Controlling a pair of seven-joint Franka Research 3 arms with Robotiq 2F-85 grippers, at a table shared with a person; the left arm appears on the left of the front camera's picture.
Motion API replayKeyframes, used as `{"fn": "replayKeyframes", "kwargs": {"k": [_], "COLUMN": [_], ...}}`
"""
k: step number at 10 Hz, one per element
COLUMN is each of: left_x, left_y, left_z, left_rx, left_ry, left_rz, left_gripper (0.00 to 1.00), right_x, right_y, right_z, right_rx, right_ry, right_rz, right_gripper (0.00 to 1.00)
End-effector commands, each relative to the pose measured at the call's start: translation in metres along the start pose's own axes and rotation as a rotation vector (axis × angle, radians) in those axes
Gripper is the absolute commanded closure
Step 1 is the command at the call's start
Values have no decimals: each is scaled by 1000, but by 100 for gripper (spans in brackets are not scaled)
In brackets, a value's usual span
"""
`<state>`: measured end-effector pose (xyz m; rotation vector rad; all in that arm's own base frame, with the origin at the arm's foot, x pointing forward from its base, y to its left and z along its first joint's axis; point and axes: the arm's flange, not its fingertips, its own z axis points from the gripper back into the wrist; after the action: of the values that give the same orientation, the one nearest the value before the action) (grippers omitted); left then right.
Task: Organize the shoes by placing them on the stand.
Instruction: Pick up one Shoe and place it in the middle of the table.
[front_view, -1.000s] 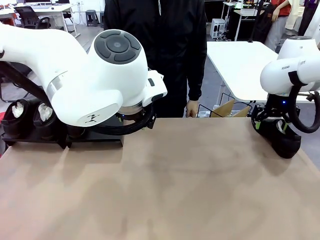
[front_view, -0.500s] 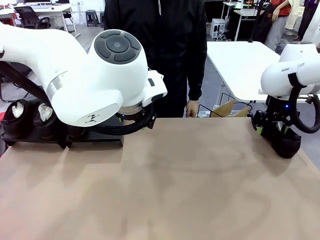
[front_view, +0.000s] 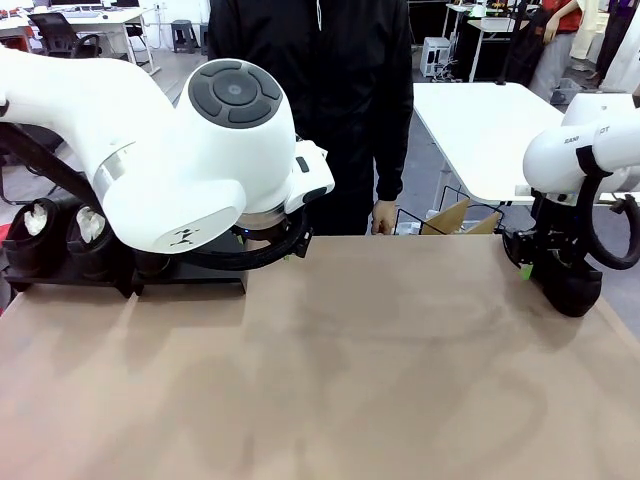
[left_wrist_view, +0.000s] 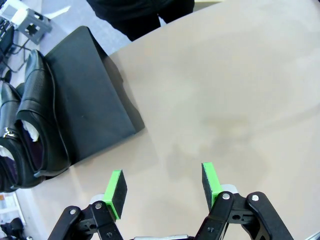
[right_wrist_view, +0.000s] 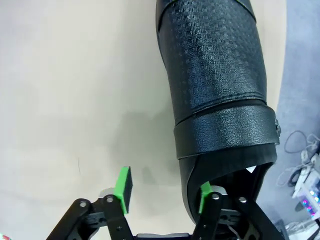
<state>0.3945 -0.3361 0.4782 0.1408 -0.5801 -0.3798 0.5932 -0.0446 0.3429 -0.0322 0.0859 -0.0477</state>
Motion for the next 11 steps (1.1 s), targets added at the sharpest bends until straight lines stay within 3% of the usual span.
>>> {"fn": "replayKeyframes", "kwargs": {"k": [1,2,9,11], "left_x": [0,0,0,0], "left_y": [-2,-2,-2,-2], "left_z": [-2,-2,-2,-2], "left_rx": [17,17,17,17], "left_ry": [-24,-24,-24,-24], "left_rz": [14,14,14,14], "left_gripper": [21,21,21,21], "right_x": [7,7,5,-26], "right_y": [-9,-9,-14,10], "right_z": [4,2,6,52], "right_rx": [15,2,-44,40], "right_ry": [6,3,-40,-36], "right_rz": [31,27,4,-188], "right_gripper": [95,100,100,100]}}
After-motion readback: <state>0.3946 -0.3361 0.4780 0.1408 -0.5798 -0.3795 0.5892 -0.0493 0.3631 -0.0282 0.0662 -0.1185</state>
